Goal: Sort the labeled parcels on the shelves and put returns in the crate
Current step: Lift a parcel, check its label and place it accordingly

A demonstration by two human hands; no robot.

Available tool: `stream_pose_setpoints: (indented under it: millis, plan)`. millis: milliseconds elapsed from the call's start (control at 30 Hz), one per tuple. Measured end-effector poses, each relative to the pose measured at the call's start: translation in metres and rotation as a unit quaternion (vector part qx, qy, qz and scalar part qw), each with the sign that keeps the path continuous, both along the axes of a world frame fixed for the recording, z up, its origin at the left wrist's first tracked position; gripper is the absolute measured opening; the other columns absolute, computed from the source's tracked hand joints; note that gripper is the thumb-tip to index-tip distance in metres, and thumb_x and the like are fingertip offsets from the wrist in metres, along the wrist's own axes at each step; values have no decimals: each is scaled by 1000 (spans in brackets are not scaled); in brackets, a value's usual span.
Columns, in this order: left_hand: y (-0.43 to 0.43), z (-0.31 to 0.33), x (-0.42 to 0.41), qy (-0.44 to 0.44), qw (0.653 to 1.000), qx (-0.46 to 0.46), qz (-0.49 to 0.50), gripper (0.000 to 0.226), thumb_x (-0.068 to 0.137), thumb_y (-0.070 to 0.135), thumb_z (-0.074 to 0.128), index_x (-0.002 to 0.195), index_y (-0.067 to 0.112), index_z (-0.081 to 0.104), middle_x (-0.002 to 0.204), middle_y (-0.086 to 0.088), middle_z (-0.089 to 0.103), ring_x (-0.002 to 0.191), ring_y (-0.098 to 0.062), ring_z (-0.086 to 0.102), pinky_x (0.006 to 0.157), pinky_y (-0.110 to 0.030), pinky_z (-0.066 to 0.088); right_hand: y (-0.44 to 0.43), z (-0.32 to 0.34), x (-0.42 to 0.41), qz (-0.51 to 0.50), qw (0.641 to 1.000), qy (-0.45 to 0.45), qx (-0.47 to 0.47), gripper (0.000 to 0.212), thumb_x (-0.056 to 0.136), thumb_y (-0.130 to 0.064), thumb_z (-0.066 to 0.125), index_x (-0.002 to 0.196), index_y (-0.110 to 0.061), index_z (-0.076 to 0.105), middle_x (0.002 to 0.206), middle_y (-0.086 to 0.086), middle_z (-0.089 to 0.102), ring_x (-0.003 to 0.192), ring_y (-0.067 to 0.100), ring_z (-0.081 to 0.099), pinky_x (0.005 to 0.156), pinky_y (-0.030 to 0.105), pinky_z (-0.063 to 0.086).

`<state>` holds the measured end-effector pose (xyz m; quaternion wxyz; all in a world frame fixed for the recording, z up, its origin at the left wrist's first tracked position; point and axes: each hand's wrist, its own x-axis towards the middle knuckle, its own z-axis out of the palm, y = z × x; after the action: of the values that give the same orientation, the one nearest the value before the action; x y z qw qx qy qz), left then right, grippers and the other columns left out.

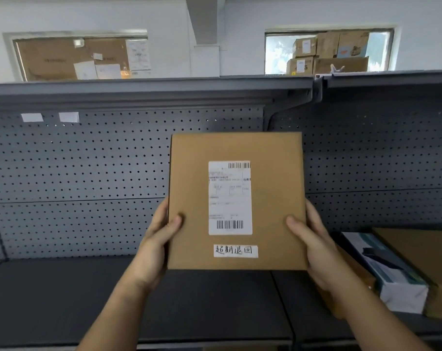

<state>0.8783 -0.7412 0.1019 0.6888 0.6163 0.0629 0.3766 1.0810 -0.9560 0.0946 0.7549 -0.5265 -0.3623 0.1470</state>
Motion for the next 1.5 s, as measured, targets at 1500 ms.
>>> stream_pose_setpoints:
  millis: [1500]
  plan:
    - [-81, 4, -46, -27, 998, -23, 50, 49, 87, 36, 62, 135, 28, 62, 133, -8, 68, 120, -31, 65, 99, -49, 53, -69, 6, -39, 29, 996, 41, 72, 62, 80, -29, 62, 142, -28, 56, 125, 2, 73, 106, 20, 73, 71, 32, 62]
